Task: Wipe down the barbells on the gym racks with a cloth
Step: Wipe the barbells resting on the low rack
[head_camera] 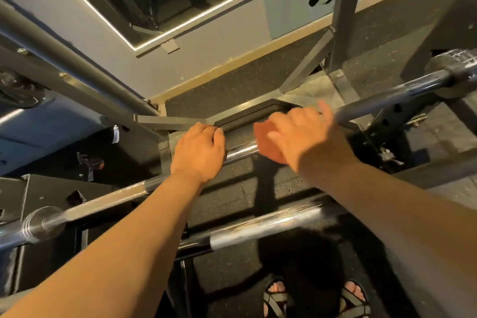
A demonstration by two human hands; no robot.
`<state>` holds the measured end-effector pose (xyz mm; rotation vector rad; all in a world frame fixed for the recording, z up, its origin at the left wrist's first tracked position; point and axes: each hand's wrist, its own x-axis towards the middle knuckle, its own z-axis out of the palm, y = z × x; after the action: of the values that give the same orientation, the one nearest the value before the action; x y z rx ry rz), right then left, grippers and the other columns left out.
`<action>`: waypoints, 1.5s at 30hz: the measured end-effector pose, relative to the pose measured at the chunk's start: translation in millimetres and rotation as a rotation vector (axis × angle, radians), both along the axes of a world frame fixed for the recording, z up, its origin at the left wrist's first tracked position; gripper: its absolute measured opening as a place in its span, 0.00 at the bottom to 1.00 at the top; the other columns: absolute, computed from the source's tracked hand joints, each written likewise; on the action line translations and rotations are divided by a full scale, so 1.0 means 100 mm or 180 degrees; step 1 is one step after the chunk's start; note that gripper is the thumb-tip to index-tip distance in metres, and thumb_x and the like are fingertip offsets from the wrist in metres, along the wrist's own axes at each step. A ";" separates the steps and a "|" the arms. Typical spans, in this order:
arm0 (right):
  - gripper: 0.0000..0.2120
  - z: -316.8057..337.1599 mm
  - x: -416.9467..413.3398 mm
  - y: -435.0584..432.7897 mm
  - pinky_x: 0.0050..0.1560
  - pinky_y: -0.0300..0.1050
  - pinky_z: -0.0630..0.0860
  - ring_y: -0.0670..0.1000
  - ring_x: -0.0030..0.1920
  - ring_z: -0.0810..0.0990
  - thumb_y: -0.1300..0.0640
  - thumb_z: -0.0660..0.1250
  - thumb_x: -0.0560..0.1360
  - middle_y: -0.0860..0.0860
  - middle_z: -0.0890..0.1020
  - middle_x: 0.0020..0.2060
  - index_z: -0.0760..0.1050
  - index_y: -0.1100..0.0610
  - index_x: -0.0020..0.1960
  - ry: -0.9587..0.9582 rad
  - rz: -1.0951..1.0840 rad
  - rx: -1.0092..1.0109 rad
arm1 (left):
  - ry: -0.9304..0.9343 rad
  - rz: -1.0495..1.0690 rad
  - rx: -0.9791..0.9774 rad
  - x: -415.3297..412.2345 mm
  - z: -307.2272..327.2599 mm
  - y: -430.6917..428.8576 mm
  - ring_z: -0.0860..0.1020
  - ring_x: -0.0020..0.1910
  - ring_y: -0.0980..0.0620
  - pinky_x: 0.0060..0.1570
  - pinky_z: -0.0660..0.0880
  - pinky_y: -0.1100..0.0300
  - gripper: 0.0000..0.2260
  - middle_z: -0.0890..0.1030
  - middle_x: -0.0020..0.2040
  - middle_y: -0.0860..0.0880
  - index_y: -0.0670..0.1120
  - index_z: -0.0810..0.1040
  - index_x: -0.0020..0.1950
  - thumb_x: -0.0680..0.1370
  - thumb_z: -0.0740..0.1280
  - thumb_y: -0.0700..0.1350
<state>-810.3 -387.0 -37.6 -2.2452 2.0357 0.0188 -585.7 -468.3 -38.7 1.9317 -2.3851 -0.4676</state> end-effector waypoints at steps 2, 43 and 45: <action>0.14 0.01 -0.01 0.11 0.70 0.71 0.59 0.60 0.56 0.72 0.52 0.46 0.83 0.55 0.74 0.53 0.69 0.55 0.55 0.0032 -0.0354 -0.0241 | 0.0022 -0.0010 -0.0016 0.01 0.00 0.00 0.74 0.54 0.49 0.62 0.72 0.47 0.20 0.78 0.55 0.49 0.48 0.80 0.55 0.86 0.50 0.53; 0.28 0.18 1.11 -0.29 0.52 0.27 0.73 0.45 0.58 0.75 0.50 0.56 0.86 0.45 0.71 0.63 0.49 0.50 0.82 -0.6171 -0.4994 -0.1508 | -0.0041 -0.2098 -0.0052 -0.23 0.02 0.02 0.59 0.80 0.50 0.79 0.51 0.55 0.25 0.68 0.78 0.46 0.46 0.65 0.79 0.87 0.45 0.53; 0.29 0.13 1.13 -0.31 0.56 0.37 0.77 0.52 0.66 0.74 0.48 0.58 0.85 0.51 0.70 0.70 0.51 0.53 0.81 -0.5776 -0.4980 -0.1182 | -0.0072 -0.2115 -0.0122 -0.19 -0.01 0.03 0.60 0.80 0.51 0.79 0.54 0.54 0.25 0.69 0.78 0.48 0.47 0.66 0.79 0.87 0.44 0.55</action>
<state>-697.0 -417.9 -24.5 0.3396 1.6399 -1.6437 -605.1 -465.4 -40.1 1.0839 -2.9818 -0.4065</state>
